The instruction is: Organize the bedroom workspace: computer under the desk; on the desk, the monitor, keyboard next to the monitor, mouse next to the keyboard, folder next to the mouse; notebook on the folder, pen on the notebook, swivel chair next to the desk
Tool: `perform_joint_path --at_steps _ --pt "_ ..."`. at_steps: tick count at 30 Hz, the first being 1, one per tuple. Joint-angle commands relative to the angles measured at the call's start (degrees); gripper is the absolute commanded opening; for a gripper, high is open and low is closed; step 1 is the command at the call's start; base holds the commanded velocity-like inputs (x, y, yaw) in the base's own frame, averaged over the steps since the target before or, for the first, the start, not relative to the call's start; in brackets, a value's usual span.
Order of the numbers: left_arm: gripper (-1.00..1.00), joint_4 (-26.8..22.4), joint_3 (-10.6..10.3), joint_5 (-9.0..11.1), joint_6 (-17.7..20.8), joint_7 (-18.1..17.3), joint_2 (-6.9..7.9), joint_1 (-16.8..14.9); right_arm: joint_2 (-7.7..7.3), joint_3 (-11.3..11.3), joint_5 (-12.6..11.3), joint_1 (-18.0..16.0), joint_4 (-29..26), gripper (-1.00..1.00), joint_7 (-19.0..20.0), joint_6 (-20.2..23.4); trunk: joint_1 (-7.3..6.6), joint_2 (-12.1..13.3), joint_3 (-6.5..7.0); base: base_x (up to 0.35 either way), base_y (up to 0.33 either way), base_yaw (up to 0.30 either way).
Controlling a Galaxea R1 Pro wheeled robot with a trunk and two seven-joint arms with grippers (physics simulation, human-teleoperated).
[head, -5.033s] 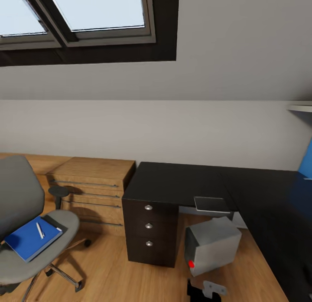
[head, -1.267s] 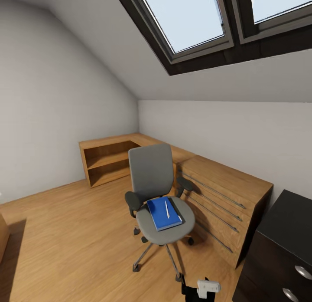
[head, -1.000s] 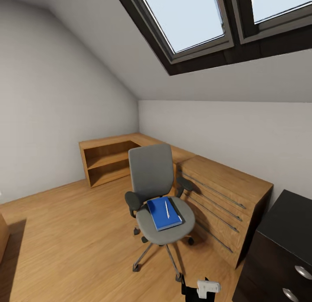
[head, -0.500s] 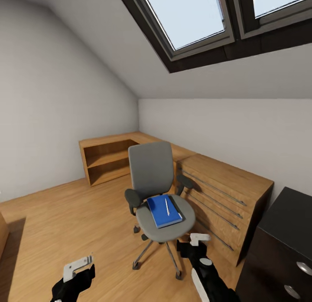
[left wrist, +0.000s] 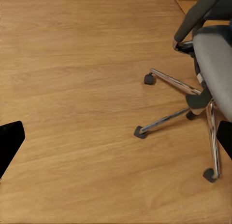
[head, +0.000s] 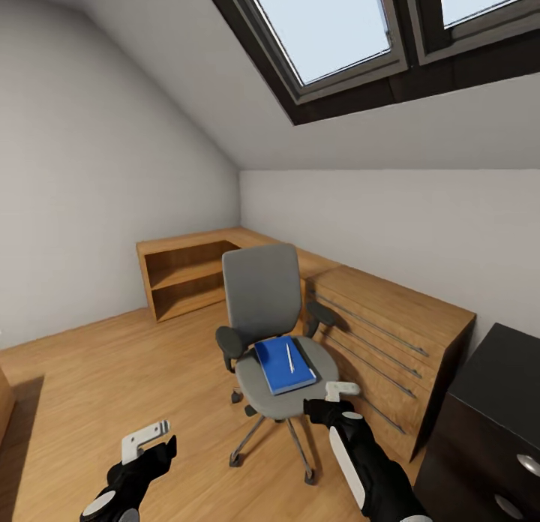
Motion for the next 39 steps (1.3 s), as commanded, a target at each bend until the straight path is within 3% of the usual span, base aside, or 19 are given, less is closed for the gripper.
perform_joint_path --at_steps 1,7,12,18,23,39 --pt "1.00 -0.01 -0.14 0.54 0.06 0.55 0.08 -0.02 -0.02 0.17 -0.73 -0.03 -0.06 1.00 -0.52 0.19 0.02 -0.03 -0.05 0.199 0.000 0.053" --pt "1.00 0.29 -0.30 0.43 0.17 0.54 0.15 -0.05 -0.09 0.19 -1.23 -0.04 0.22 1.00 -0.37 -1.19 0.02 -0.03 -0.05 0.281 0.000 0.187" --pt "1.00 1.04 -2.29 -0.81 0.09 0.56 0.08 -0.06 -0.50 0.18 -1.01 -0.04 0.64 1.00 -0.20 -1.96 0.02 -0.03 -0.05 0.315 0.000 0.031" --pt "1.00 1.32 -3.05 -1.24 0.06 0.47 0.15 -0.11 -0.51 0.48 -0.81 -0.04 1.25 1.00 -0.14 -2.00 0.02 -0.03 -0.05 0.309 0.012 0.003" --pt "1.00 1.32 -2.85 -1.25 0.24 0.39 0.16 -0.10 -0.54 2.15 -0.89 -0.04 1.32 1.00 0.17 -2.00 0.02 -0.03 -0.05 0.271 0.103 0.000" --pt "1.00 1.06 -2.52 -1.22 0.24 0.30 0.24 -0.09 -0.69 2.25 -0.72 -0.04 1.39 1.00 0.21 -2.00 0.02 -0.03 -0.05 0.249 0.067 0.000"
